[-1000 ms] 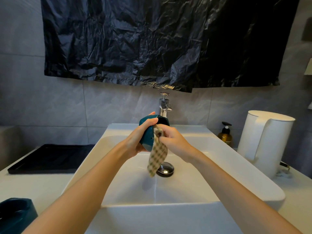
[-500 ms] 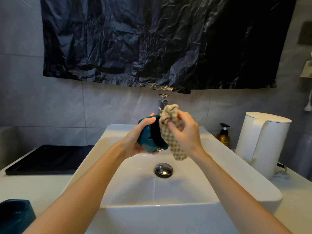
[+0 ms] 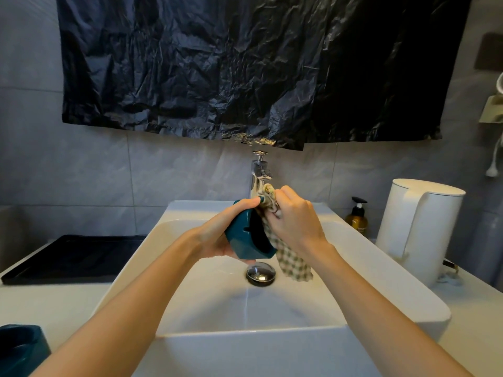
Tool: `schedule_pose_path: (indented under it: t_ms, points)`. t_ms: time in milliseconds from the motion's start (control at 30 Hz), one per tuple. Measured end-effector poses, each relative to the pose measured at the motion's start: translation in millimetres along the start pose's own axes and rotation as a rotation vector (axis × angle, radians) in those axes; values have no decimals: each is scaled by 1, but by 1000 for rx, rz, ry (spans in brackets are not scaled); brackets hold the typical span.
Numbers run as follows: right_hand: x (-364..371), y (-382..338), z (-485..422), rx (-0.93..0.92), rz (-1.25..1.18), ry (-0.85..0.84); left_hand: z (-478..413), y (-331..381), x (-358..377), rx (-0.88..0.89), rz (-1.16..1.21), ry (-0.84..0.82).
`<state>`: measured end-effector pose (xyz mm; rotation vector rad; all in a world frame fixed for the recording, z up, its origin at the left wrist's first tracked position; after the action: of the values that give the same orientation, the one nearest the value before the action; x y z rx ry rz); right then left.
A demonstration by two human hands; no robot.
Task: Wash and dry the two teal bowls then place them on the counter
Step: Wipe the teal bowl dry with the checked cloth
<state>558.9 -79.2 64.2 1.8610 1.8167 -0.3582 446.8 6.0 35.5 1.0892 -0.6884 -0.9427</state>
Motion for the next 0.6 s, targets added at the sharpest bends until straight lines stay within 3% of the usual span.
schedule_pose_path:
  t_ms: [167, 267, 433, 600]
  points:
    - [-2, 5, 2, 77, -20, -29, 1, 1, 3, -13, 35, -31]
    - [-6, 12, 4, 179, -29, -1, 4, 6, 3, 95, -22, 1]
    - [-9, 28, 11, 388, -15, 29, -2, 8, 8, 429, -115, 334]
    - [4, 19, 11, 271, 0, -89, 0, 6, 2, 507, -290, 550]
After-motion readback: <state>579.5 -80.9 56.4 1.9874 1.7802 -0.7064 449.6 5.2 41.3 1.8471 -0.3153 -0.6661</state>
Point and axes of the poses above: each hand's wrist, its own z-axis away from the middle knuckle, its own x-axis out of the palm, y = z × x, the point moved 4 cm from there along -z, towards the middle knuckle, and after that the axes turned 13 degrees about -x, right-handed, at the moved point
